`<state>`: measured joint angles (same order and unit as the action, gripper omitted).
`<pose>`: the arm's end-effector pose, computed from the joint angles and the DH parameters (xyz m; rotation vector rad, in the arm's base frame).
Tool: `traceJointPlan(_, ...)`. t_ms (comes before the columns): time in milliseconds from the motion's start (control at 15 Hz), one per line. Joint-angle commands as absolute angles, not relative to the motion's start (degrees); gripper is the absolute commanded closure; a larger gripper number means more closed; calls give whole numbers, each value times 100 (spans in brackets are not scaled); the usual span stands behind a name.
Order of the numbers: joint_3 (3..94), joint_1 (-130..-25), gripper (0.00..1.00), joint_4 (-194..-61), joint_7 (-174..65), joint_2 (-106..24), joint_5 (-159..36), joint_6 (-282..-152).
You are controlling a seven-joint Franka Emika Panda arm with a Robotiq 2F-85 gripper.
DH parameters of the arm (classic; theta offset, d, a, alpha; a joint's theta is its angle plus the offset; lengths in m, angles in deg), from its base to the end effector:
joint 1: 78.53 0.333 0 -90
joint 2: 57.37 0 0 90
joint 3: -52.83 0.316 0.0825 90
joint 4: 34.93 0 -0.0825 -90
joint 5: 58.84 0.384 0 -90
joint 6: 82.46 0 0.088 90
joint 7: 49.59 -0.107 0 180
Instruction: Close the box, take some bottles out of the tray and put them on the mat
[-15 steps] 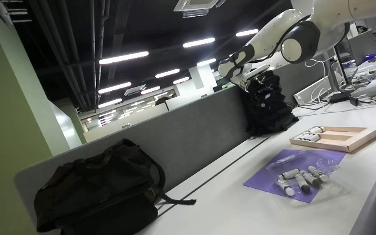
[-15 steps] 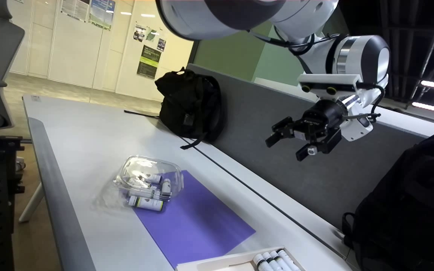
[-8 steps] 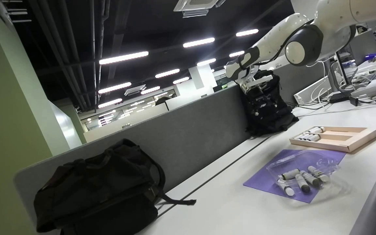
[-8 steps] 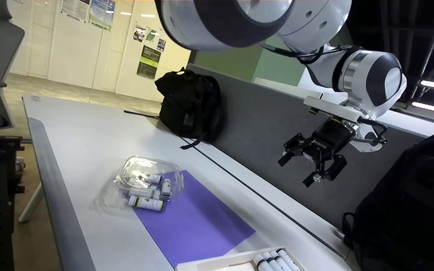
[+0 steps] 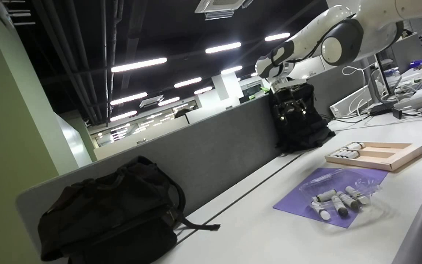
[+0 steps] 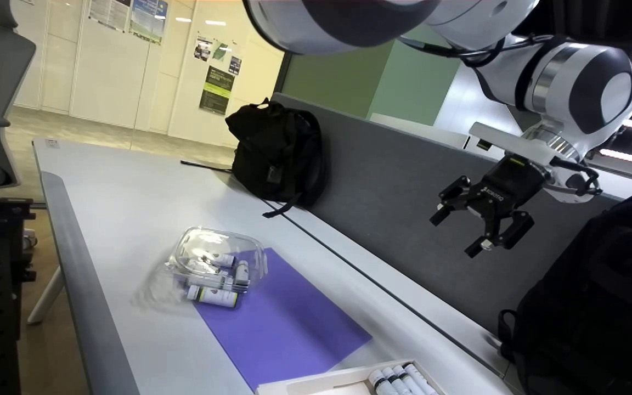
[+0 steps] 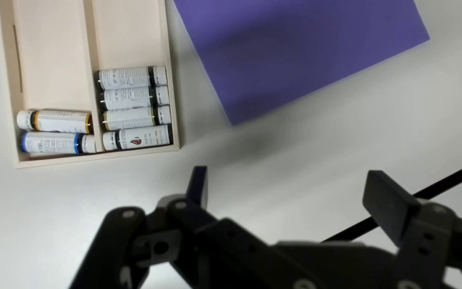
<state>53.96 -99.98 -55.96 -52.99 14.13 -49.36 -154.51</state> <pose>0.7153 -0.2523 0.2917 -2.8107 0.5719 0.4710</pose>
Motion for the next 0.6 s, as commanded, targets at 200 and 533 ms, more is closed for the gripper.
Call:
traceJointPlan(200, 5416, -10023, 0, -5713, -5301, 1297, -4957, -15424)
traceJointPlan(533, 5418, -10039, 0, -5647, -5196, 1316, -4969, -15377)
